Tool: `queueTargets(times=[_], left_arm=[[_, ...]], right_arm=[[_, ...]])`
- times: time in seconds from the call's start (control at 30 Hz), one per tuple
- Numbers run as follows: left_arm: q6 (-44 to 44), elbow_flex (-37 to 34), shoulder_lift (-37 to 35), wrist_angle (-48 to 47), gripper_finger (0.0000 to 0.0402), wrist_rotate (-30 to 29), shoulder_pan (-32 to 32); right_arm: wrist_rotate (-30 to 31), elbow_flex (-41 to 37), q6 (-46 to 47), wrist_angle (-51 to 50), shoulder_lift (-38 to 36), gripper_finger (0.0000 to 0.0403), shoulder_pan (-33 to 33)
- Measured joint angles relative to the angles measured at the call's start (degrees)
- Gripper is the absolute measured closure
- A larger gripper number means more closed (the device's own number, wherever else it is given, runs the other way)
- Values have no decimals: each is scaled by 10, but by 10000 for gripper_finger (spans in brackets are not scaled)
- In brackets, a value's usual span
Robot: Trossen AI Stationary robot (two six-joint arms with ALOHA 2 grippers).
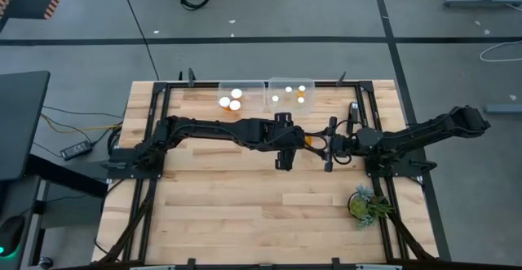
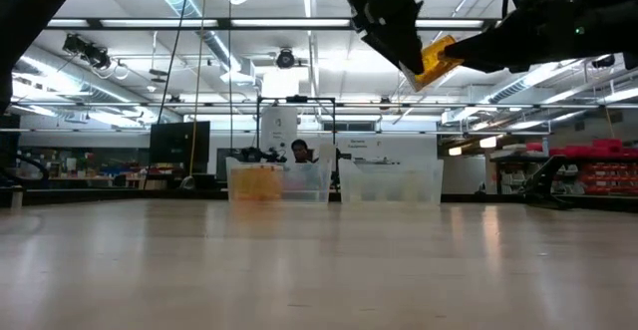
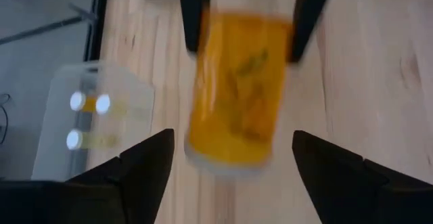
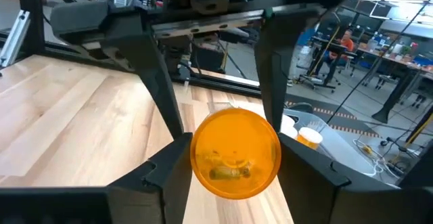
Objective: Pick and place medicine bottles into bin by pill shape (circle, oval)
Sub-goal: Adjust the large orange pill bottle on the transparent bin
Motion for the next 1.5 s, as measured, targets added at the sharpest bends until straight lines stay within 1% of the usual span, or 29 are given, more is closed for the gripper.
queueTargets(times=[0.2, 0.43, 0.57, 0.63, 0.73, 0.8, 0.87, 1.0, 1.07, 1.13, 1.17, 1.23, 1.3, 1.37, 1.5], left_arm=[[-15, 0, -20, -24, 103, 5, 0], [-45, -4, -23, -61, 121, 32, 0], [-64, -56, -25, -60, 129, 35, 0], [-70, -96, -27, -38, 134, 34, 1], [-69, -162, -36, 18, 143, 38, 2], [-61, -197, -39, 67, 150, 50, 2], [-56, -230, -49, 87, 158, 53, 2], [-50, -299, -95, 175, 174, 54, 5], [-46, -343, -119, 261, 181, 54, 8], [-41, -392, -143, 337, 187, 62, 9], [-35, -413, -152, 390, 189, 69, 12], [-30, -455, -168, 471, 191, 82, 16], [-30, -485, -173, 547, 189, 101, 23], [-30, -509, -172, 607, 184, 119, 31], [-30, -538, -172, 739, 172, 167, 44]], right_arm=[[1, 0, 12, -30, -34, 201, 0], [1, 0, 28, -83, -68, 201, 0], [-6, 0, 30, -95, -74, 201, 0], [-9, 0, 30, -94, -75, 201, 0], [-10, 0, 30, -96, -80, 201, 0], [-10, 0, 30, -105, -86, 201, 0], [-10, 0, 30, -106, -92, 201, 0], [-9, 0, 31, -123, -117, 201, 0], [-9, 0, 31, -132, -132, 201, 0], [-12, 0, 32, -132, -141, 201, 0], [-15, 0, 32, -134, -146, 201, 0], [-33, 0, 32, -125, -149, 201, 1], [-47, 0, 30, -128, -158, 201, 1], [-64, 0, 28, -110, -159, 201, 1], [-102, 0, 25, -88, -167, 201, 0]])
